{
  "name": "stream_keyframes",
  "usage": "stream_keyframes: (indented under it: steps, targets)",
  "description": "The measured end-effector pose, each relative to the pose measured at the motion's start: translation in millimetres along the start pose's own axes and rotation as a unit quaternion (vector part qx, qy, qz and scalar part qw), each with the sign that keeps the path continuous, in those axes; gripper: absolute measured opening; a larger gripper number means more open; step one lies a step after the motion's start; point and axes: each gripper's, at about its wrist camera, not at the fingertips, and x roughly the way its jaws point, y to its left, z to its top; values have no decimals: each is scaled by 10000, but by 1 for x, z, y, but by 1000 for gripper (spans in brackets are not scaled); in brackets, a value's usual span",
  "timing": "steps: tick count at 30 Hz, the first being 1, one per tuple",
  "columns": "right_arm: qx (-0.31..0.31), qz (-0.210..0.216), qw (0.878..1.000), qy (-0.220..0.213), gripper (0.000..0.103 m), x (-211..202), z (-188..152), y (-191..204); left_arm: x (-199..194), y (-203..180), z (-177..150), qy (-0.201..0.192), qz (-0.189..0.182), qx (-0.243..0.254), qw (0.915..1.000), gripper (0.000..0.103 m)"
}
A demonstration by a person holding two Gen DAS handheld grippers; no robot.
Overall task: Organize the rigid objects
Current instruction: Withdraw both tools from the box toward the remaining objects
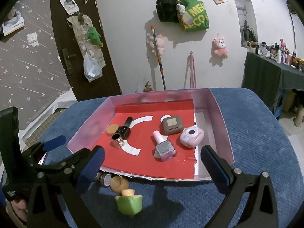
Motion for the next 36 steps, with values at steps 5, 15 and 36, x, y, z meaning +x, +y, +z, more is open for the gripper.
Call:
stream_keyframes:
  steps: [5,15,36]
  targets:
    - [-76,-74,9998,-150,103,-10,-5,4,-4,2,-4,5,0,-53,10000,103]
    - [-217,-71,9994,-268,103,-18,-20,12,-12,6,-16,20,11,-141,9999,103]
    - [-22,49,9999,141,103,-12,-73,7,-19,12,-58,231,232,-254,9991,103]
